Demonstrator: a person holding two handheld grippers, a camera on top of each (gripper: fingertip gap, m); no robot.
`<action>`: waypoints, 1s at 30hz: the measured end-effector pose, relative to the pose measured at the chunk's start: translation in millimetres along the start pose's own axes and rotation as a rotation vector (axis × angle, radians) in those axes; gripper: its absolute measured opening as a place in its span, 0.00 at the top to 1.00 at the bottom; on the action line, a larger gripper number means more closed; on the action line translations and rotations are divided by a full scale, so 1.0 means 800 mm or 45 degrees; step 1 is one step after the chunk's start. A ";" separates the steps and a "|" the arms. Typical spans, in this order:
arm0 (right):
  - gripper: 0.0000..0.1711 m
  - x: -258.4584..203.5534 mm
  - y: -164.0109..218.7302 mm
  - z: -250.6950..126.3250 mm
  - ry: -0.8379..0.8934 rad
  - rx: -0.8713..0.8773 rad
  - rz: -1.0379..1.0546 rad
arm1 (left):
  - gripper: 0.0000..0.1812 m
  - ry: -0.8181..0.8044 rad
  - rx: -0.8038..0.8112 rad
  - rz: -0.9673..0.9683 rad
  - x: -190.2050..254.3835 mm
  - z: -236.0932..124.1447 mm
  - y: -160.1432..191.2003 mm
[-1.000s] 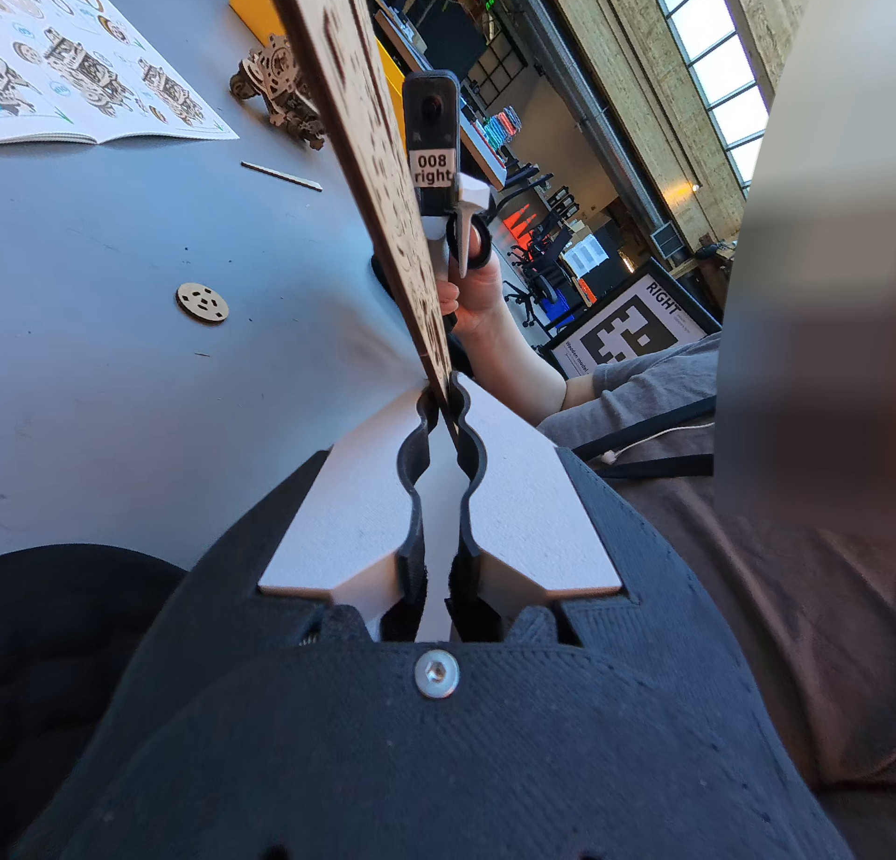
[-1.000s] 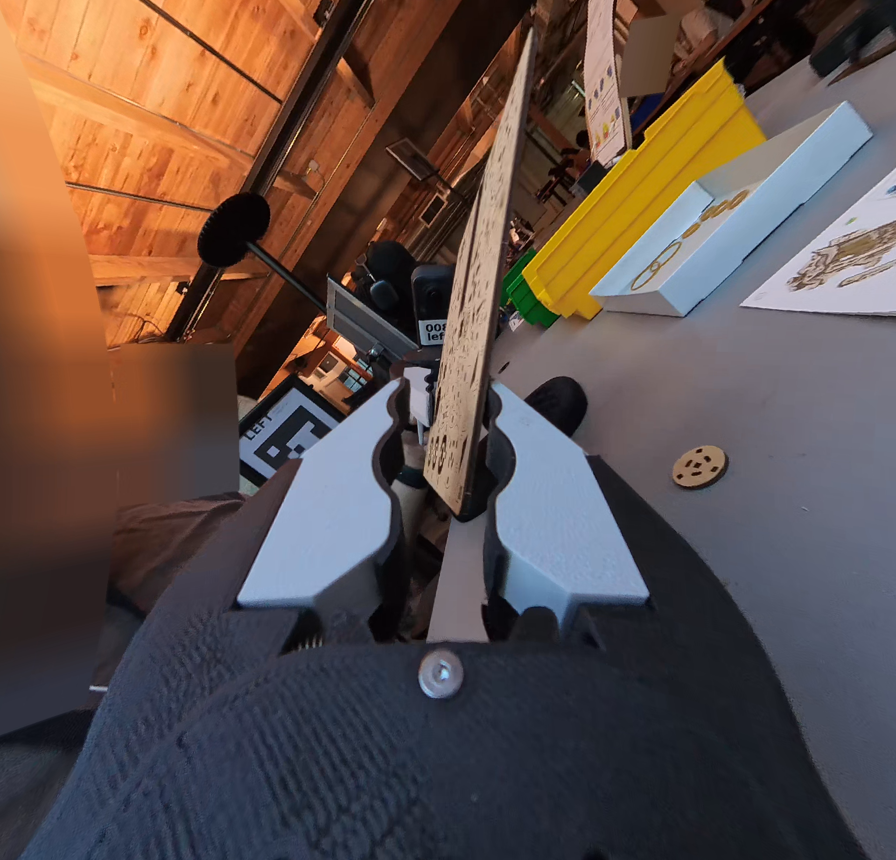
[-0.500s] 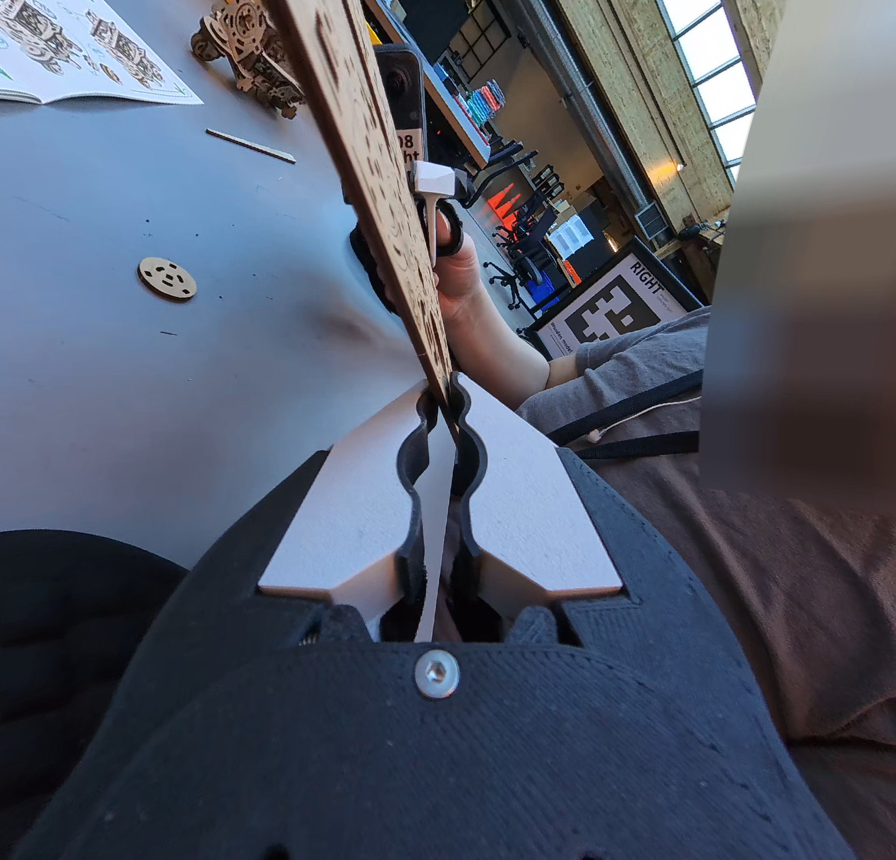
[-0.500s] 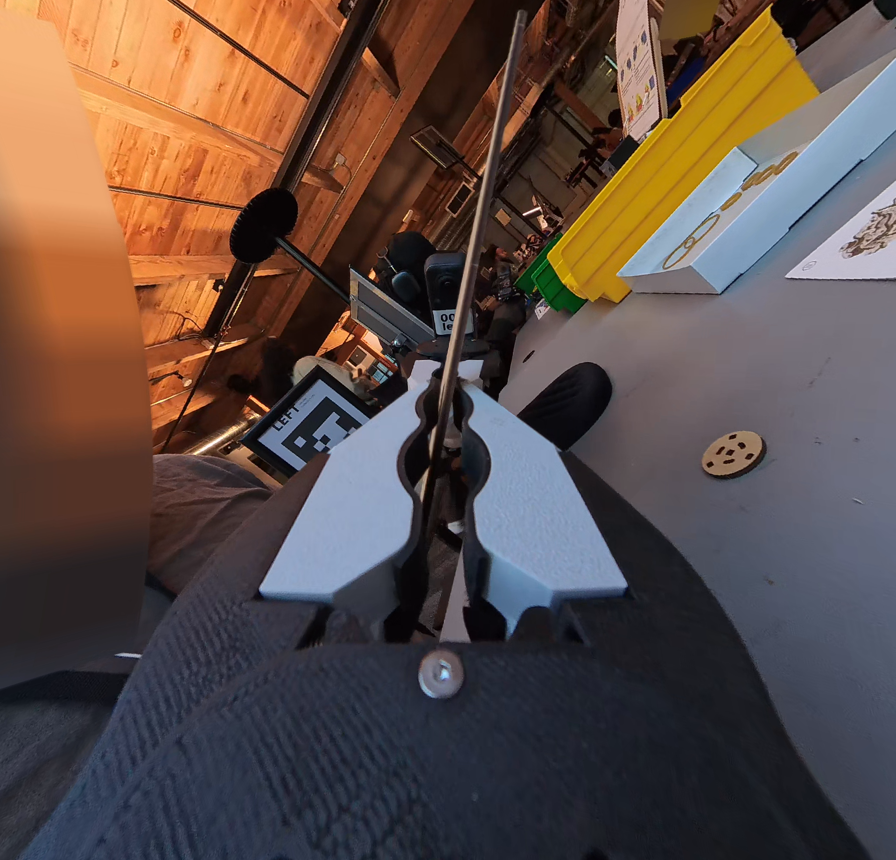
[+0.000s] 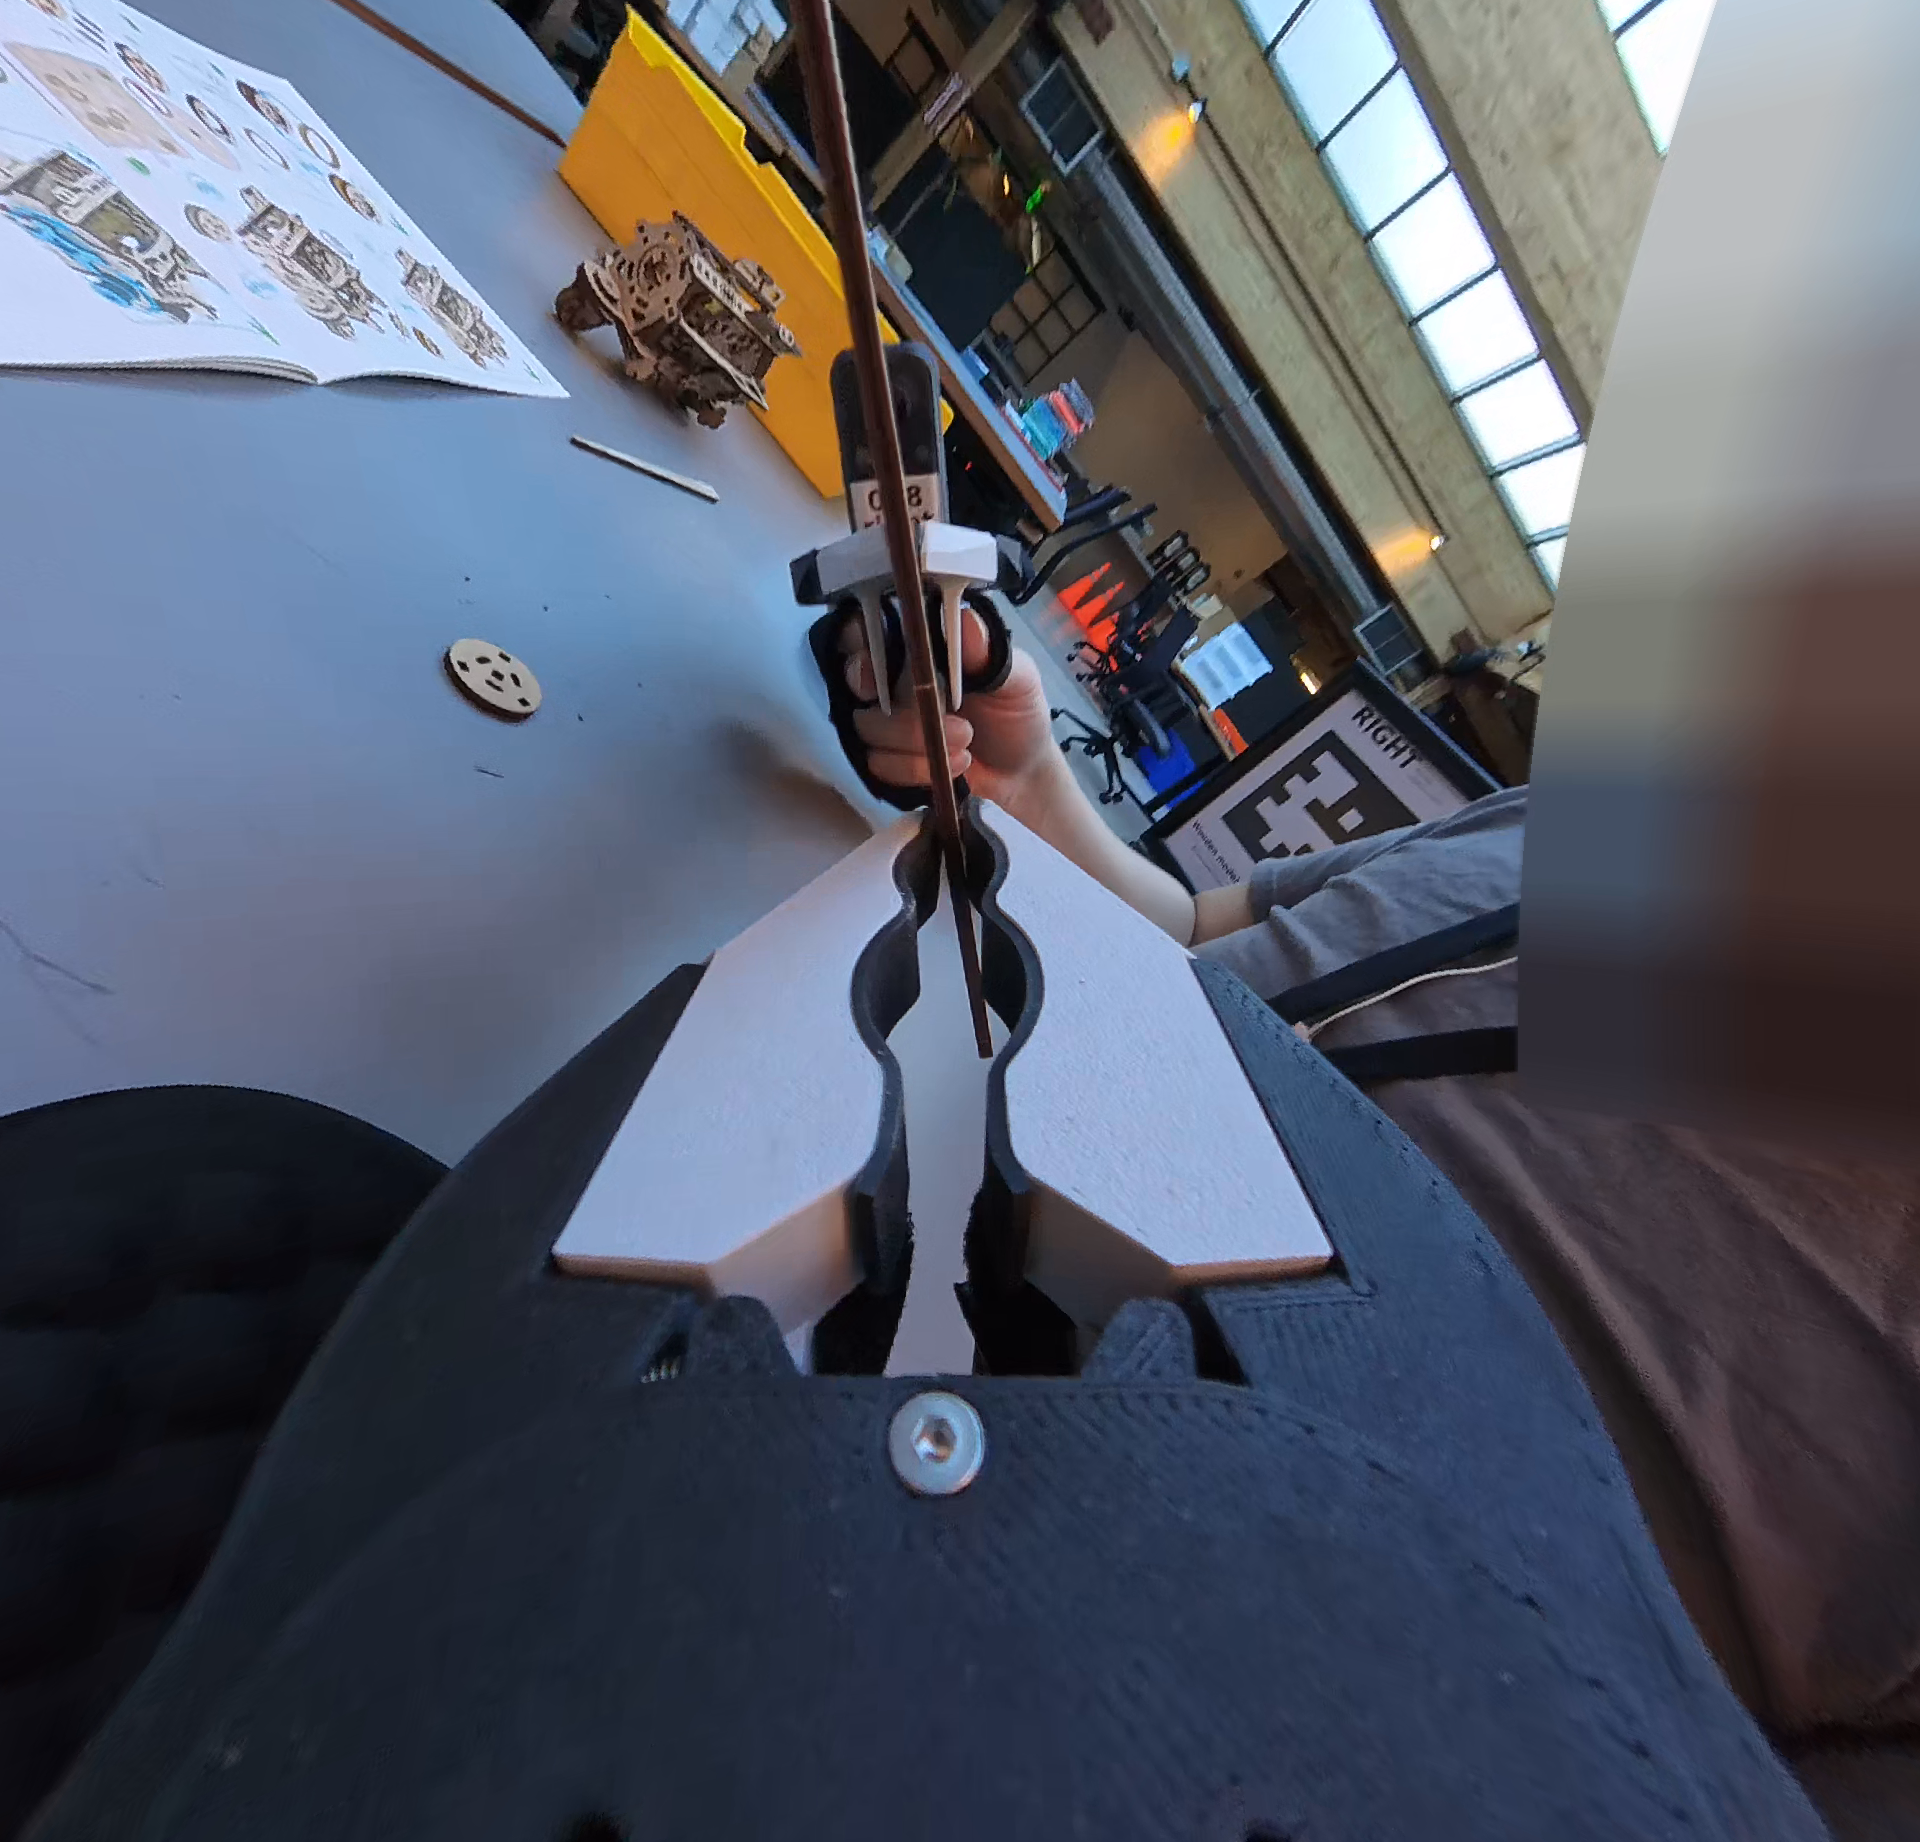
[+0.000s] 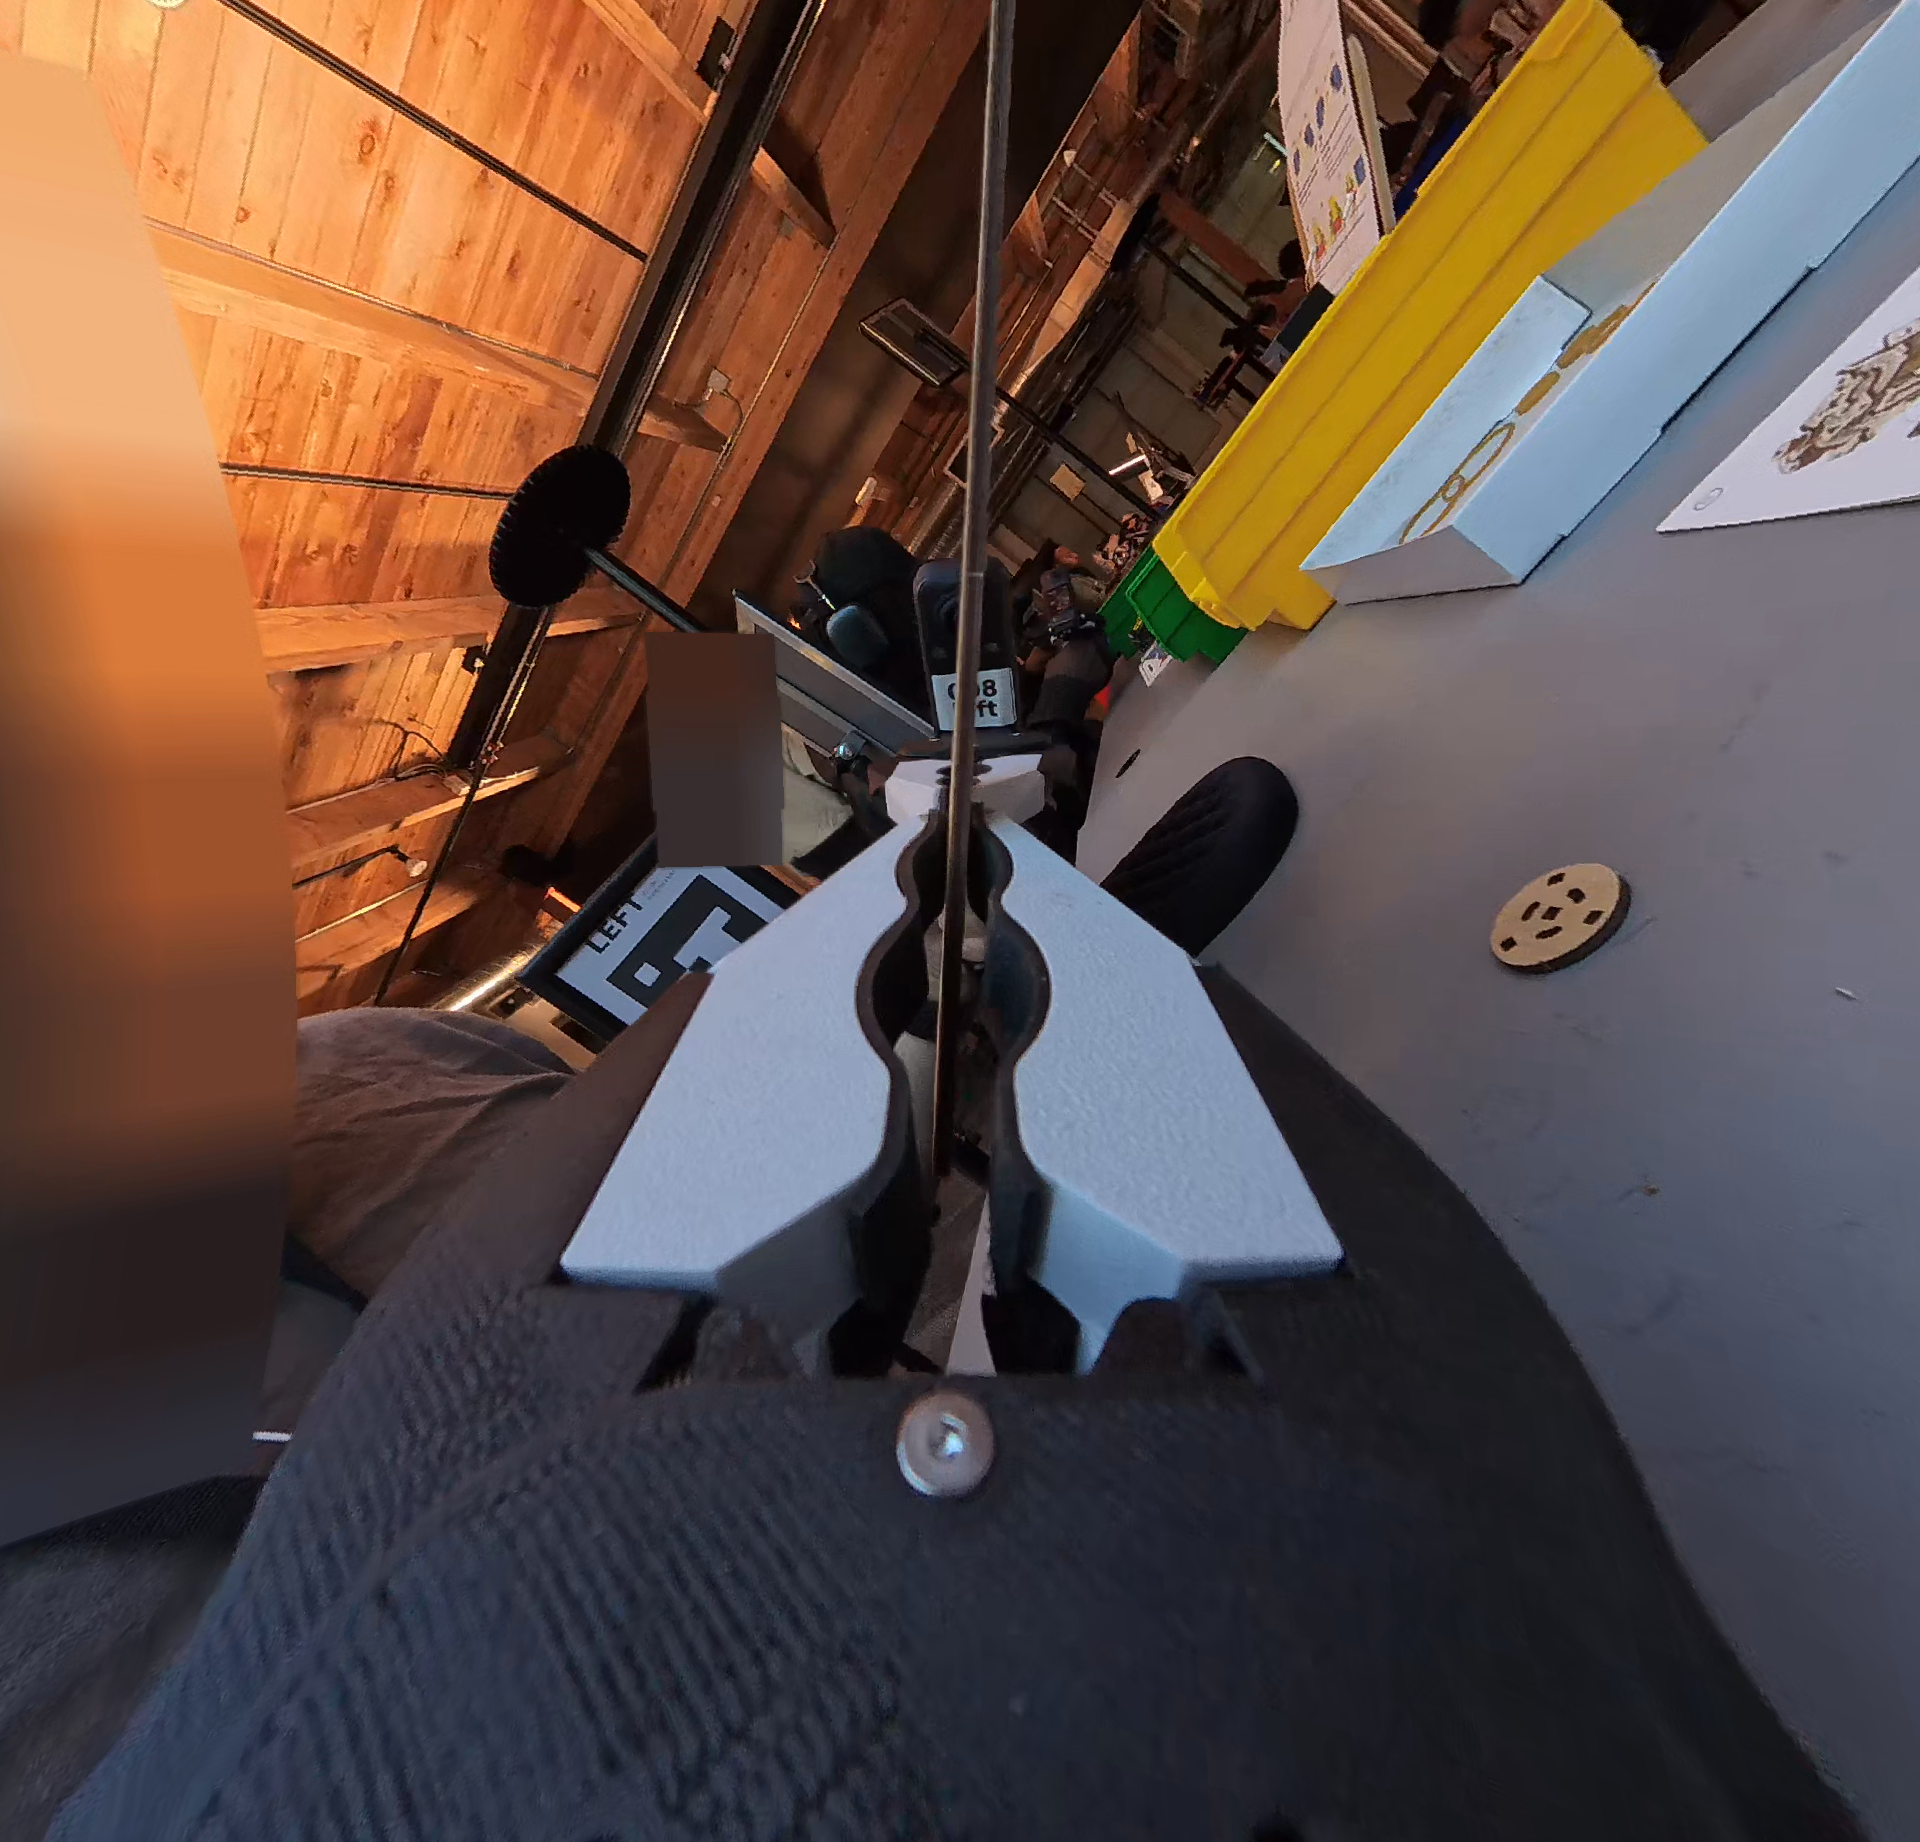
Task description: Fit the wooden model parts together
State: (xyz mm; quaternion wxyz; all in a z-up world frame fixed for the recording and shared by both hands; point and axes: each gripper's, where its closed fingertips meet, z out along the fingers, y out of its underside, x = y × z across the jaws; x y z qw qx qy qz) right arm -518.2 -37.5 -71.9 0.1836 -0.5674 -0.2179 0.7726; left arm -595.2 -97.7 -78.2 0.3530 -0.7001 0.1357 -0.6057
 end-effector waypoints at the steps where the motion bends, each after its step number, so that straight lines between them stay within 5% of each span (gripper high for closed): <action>1: 0.99 0.001 0.001 0.000 -0.005 0.006 0.016 | 0.99 0.009 0.017 -0.009 -0.001 0.000 -0.002; 30: 0.93 -0.008 0.005 -0.004 0.043 -0.067 -0.053 | 1.00 -0.015 0.111 -0.044 -0.009 -0.007 -0.013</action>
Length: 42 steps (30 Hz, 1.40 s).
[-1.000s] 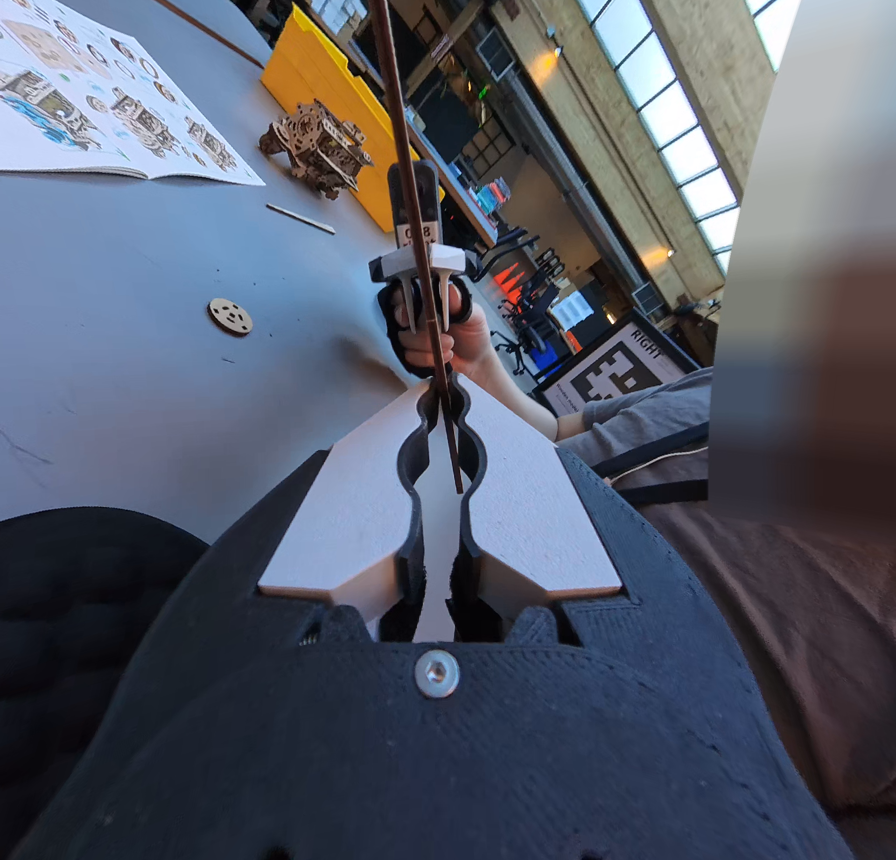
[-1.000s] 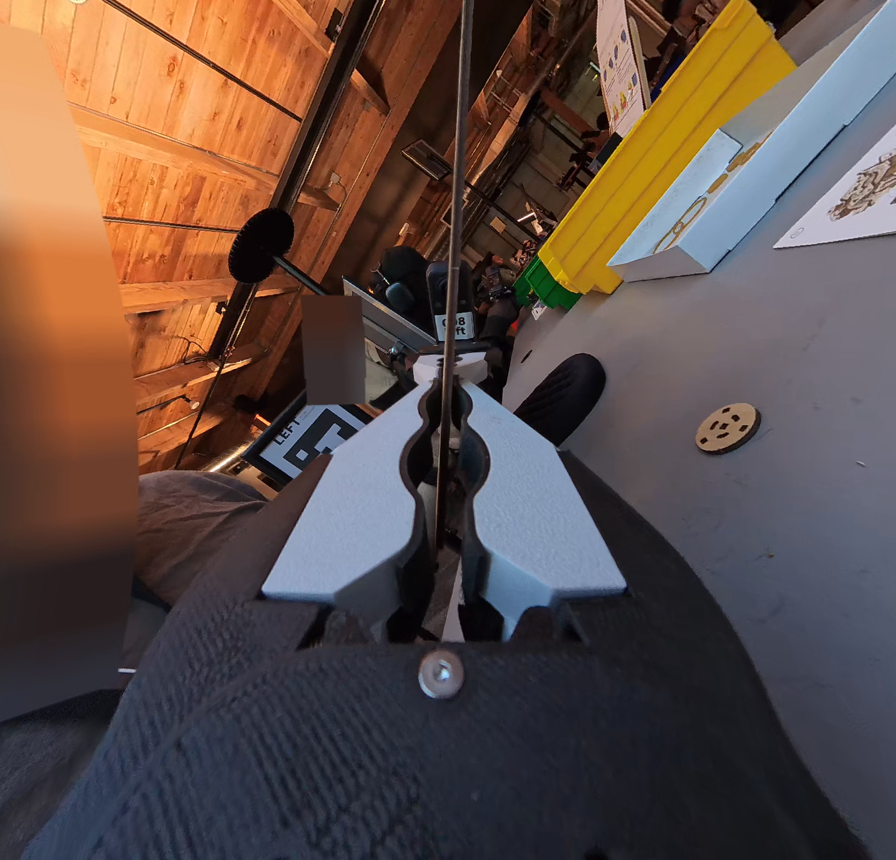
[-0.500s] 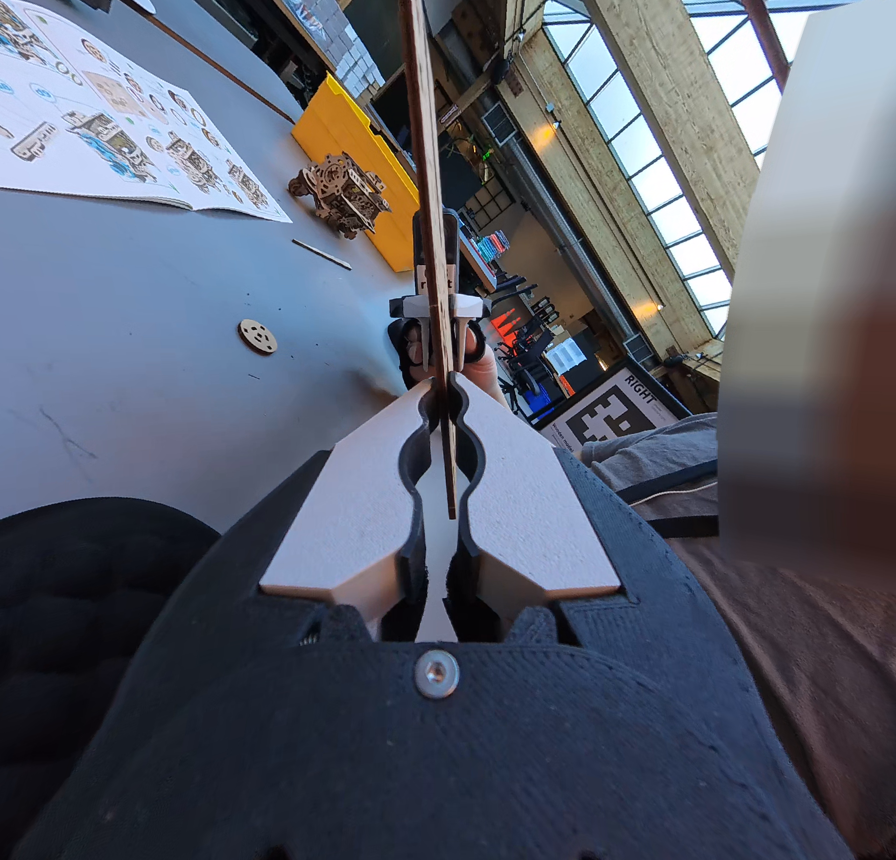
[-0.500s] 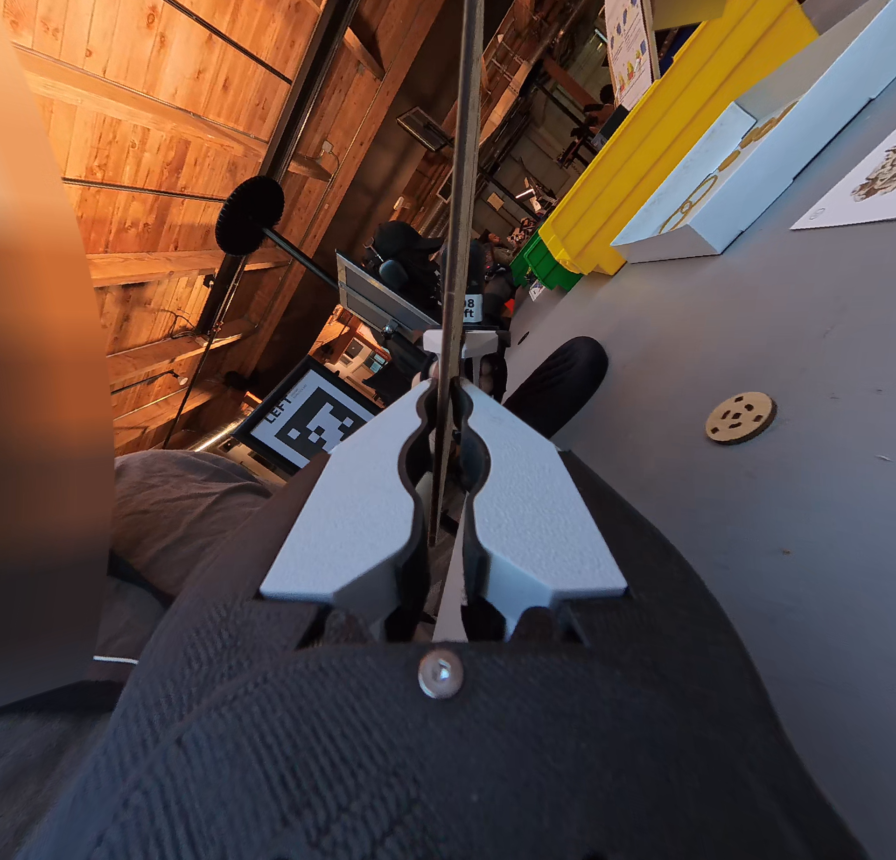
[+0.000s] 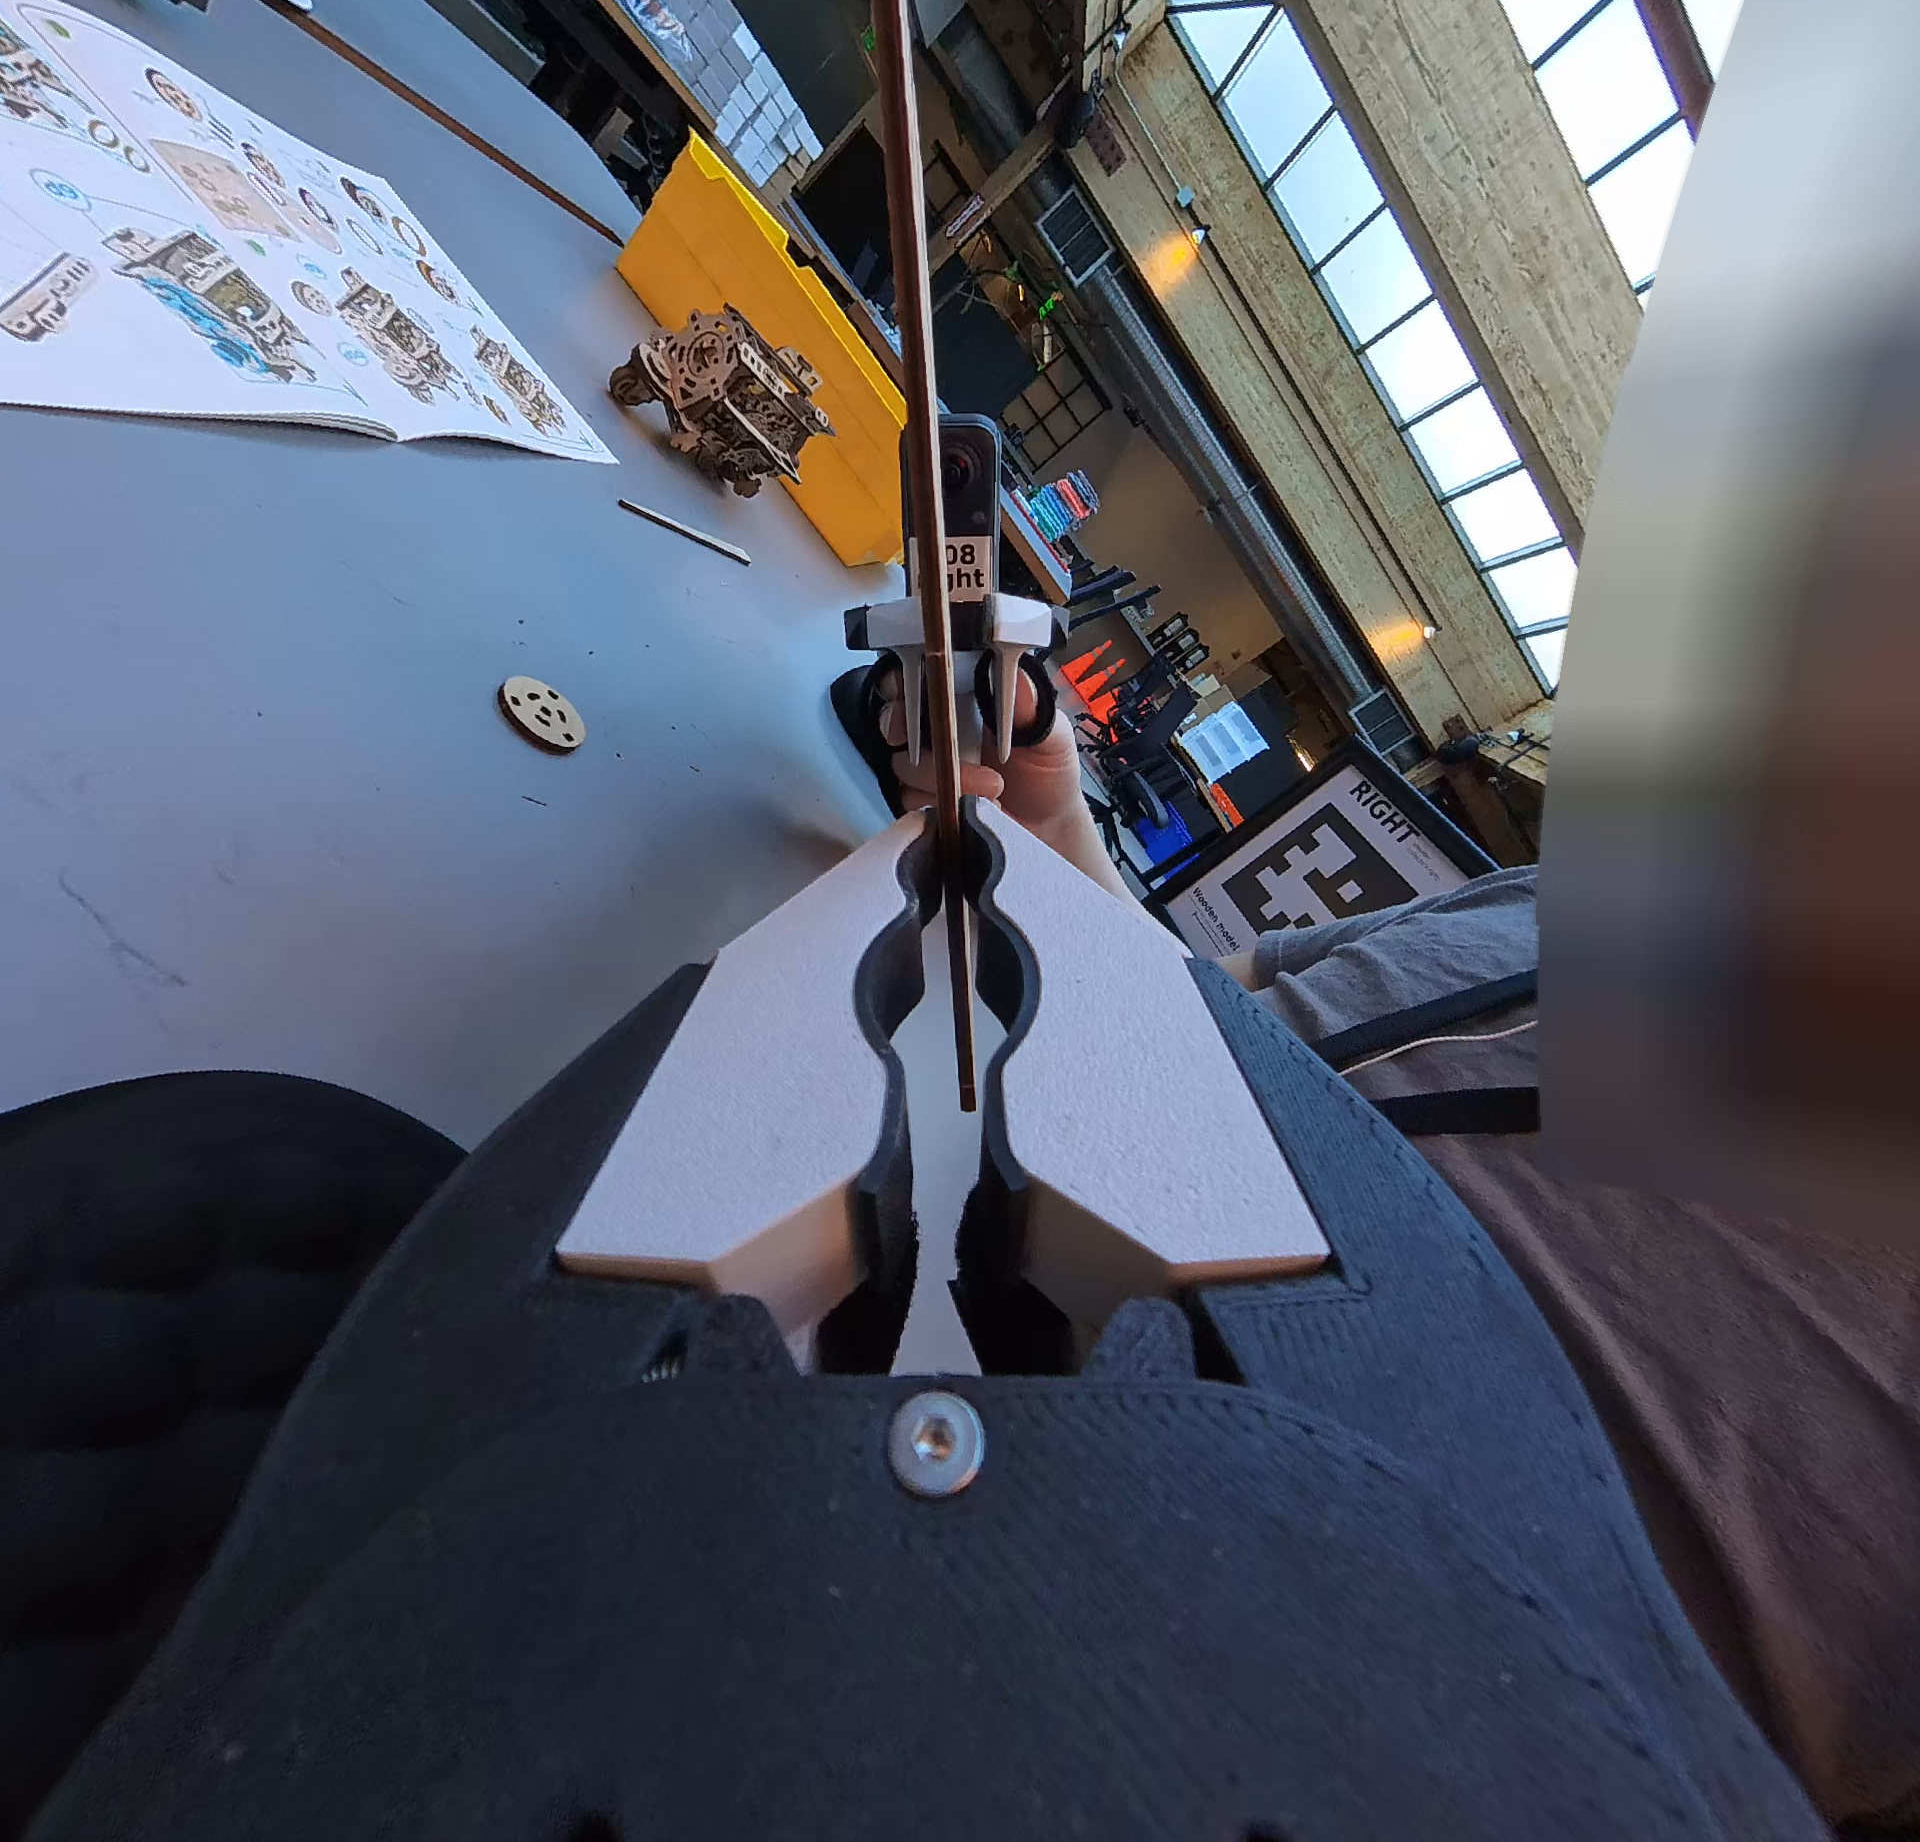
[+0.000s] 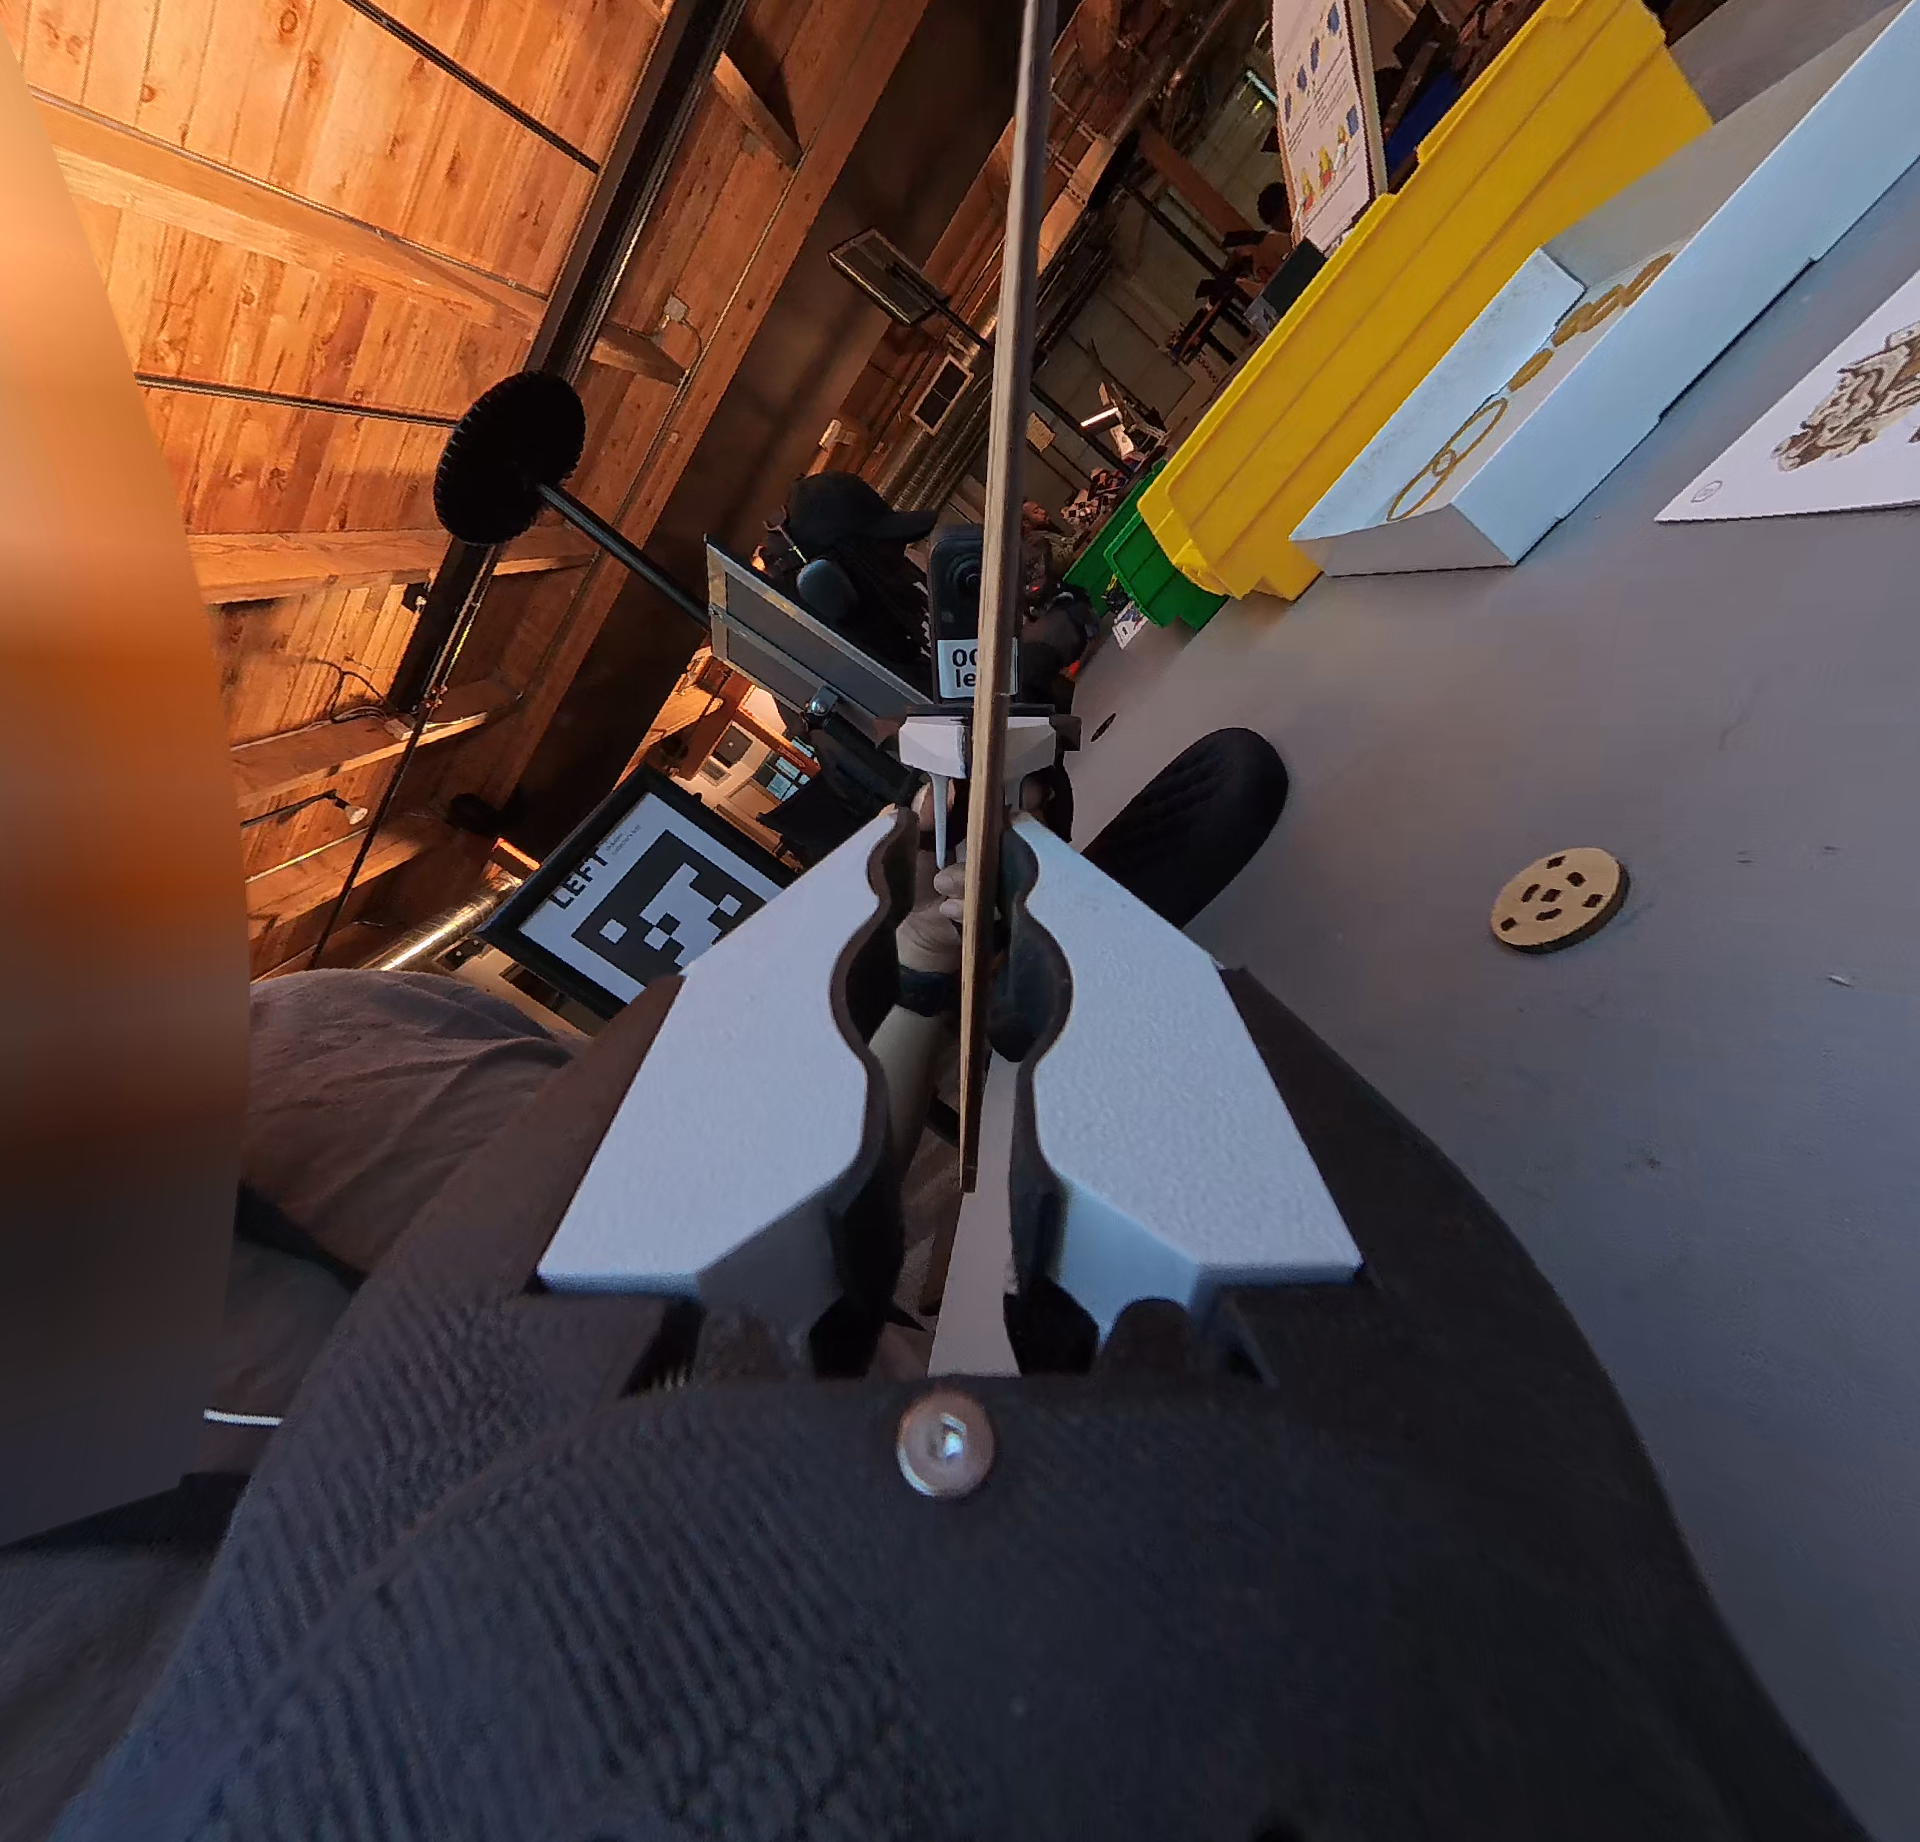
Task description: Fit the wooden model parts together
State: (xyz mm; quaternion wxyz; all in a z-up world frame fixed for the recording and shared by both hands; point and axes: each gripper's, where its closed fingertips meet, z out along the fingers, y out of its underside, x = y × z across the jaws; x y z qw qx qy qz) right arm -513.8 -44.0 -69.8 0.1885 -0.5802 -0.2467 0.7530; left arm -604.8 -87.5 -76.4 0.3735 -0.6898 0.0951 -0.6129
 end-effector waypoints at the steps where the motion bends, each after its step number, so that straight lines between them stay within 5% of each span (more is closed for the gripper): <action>1: 0.93 0.002 0.000 -0.001 0.013 -0.001 0.005 | 1.00 -0.002 -0.003 0.000 0.000 0.000 0.000; 17: 1.00 0.021 0.008 -0.011 -0.013 0.011 0.320 | 0.97 0.028 0.017 -0.032 0.001 0.008 0.002; 29: 1.00 0.035 -0.006 -0.021 0.034 0.103 0.339 | 0.73 -0.011 0.125 -0.048 -0.001 -0.008 -0.008; 42: 1.00 0.024 -0.020 -0.022 -0.022 0.165 0.309 | 0.71 0.050 0.125 -0.084 0.013 0.041 0.018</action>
